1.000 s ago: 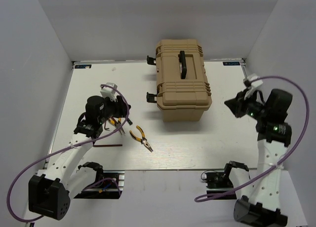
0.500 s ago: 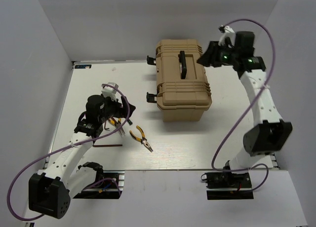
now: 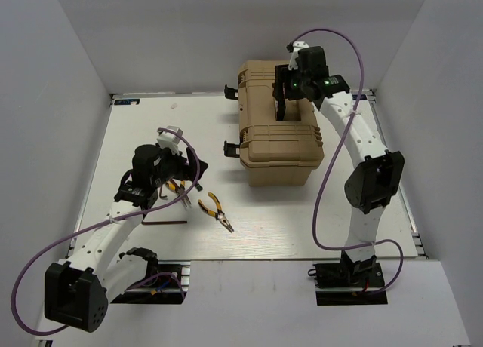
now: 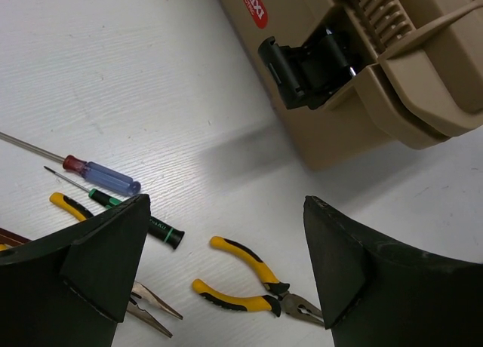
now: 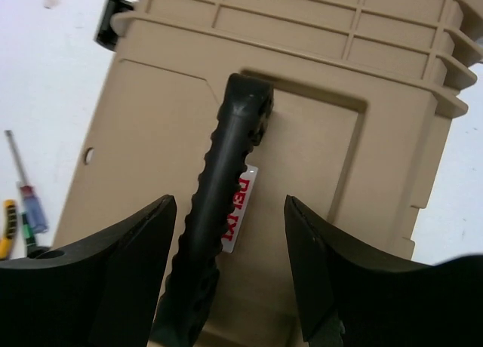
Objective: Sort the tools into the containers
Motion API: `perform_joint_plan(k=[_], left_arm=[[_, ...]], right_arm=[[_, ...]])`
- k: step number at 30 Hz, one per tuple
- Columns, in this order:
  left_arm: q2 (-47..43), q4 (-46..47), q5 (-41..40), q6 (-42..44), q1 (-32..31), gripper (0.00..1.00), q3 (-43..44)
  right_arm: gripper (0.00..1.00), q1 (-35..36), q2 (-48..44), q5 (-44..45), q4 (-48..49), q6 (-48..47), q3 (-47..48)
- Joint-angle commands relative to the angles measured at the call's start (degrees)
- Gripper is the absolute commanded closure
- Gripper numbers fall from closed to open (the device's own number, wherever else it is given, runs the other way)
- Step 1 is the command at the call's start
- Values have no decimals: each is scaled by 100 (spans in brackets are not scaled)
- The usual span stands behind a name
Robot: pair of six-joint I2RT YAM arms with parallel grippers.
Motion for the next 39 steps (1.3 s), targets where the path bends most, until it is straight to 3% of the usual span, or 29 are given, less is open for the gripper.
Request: perform_joint_plan(k=[1, 10, 13, 17, 20, 27, 39], left_arm=[[-35, 73, 223, 70, 22, 8, 192], [-88, 73, 276, 70, 22, 8, 192], [-88, 73, 276, 70, 22, 8, 192], [-88, 73, 276, 70, 22, 8, 192], [-88, 73, 276, 18, 22, 8, 192], [-88, 73, 276, 17, 22, 8, 192], [376, 197, 381, -176, 22, 10, 331]], right_arm=[[34, 220, 57, 799, 29, -219, 300], [38, 756, 269, 2047, 389, -703, 177], [51, 827, 278, 2179, 407, -711, 133], [86, 854, 286, 2241, 425, -720, 133], [100, 836, 225, 2267, 407, -676, 168], [100, 810, -65, 1802, 241, -378, 528], [100, 678, -566, 1239, -190, 1309, 1038]])
